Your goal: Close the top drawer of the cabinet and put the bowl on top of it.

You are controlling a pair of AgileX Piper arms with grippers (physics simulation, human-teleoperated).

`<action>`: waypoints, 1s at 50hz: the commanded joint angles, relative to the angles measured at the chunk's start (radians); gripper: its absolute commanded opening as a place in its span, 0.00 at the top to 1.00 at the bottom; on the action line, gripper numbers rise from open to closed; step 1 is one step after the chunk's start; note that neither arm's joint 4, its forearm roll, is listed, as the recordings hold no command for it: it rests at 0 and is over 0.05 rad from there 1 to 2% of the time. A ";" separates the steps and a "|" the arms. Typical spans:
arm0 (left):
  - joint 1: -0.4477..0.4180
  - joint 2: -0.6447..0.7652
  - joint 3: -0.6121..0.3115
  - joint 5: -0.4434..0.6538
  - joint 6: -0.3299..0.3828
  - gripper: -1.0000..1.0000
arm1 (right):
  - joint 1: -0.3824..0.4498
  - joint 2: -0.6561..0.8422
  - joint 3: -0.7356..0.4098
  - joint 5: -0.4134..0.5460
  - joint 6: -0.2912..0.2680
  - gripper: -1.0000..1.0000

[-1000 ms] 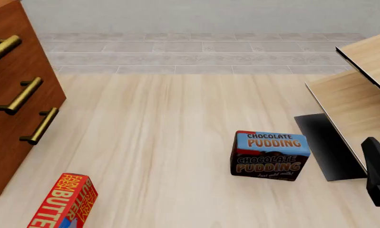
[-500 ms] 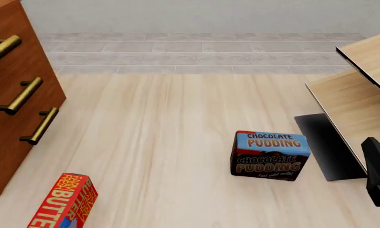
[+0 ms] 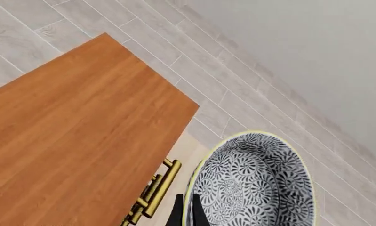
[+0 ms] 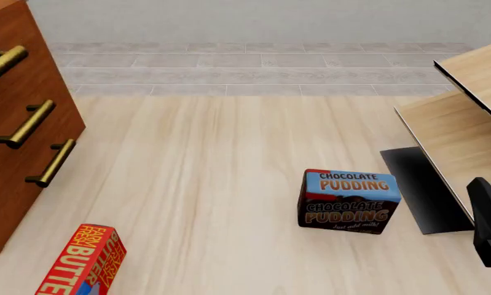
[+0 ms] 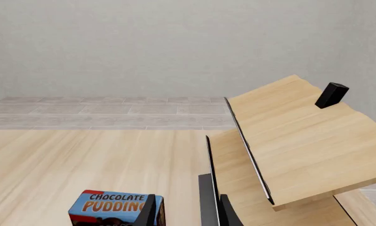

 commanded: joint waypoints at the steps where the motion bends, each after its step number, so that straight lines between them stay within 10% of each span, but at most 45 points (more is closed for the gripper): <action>1: 0.061 -0.004 0.025 -0.026 -0.012 1.00 | 0.000 -0.005 0.002 0.003 0.000 0.00; 50: 0.265 0.104 0.098 -0.149 -0.066 1.00 | 0.000 -0.005 0.002 0.003 0.000 0.00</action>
